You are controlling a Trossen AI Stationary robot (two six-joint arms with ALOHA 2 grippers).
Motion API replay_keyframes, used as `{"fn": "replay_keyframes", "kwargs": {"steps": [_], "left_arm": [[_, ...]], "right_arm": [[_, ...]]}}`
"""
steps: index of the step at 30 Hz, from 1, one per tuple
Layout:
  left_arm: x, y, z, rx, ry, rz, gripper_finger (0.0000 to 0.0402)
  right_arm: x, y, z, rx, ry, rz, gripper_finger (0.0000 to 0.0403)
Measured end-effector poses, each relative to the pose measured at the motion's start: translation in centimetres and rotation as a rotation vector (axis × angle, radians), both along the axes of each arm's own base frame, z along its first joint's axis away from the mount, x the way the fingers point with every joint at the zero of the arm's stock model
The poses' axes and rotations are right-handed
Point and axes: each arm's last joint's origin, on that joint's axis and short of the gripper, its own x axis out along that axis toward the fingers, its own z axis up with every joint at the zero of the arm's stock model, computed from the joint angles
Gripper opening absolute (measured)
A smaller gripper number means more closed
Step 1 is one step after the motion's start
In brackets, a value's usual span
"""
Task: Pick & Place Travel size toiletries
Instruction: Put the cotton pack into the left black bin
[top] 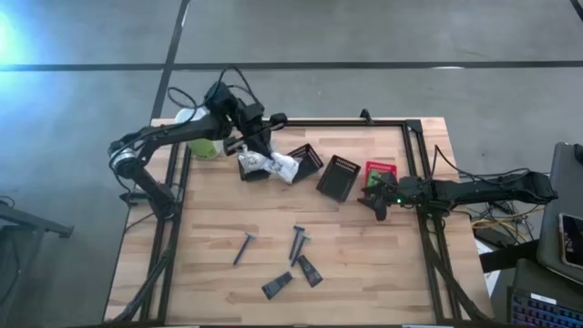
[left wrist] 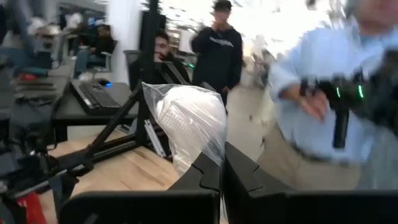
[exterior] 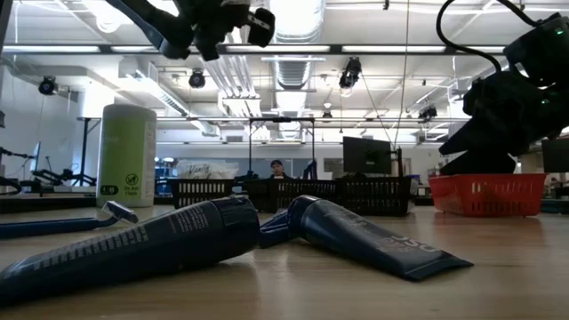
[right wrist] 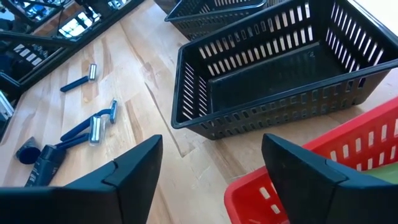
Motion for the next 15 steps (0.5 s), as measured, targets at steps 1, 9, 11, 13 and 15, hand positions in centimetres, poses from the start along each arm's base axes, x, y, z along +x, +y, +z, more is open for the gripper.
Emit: {"fn": "replay_keyframes", "kwargs": {"steps": [1,9,11,13,15], "left_arm": [[0.2,0.1,0.3,-0.038,0.031,0.027,0.0000],[0.8,0.0,1.3,-0.110,0.230,0.192,0.0000],[0.4,-0.4,1.2,-0.038,0.224,0.196,0.0000],[-0.3,-0.9,1.0,0.047,0.210,0.194,0.0000],[-0.9,-1.3,0.6,0.108,0.216,0.194,0.0000]], "right_arm": [[0.0,0.0,0.0,0.000,0.000,0.000,0.0276],[0.0,0.0,0.0,0.000,-0.001,-0.001,0.0299],[0.0,0.0,0.0,-0.001,-0.001,-0.001,0.0305],[0.0,0.0,0.0,0.000,-0.001,-0.001,0.0310],[0.0,0.0,0.0,-0.001,-0.001,-0.001,0.0315]]}}
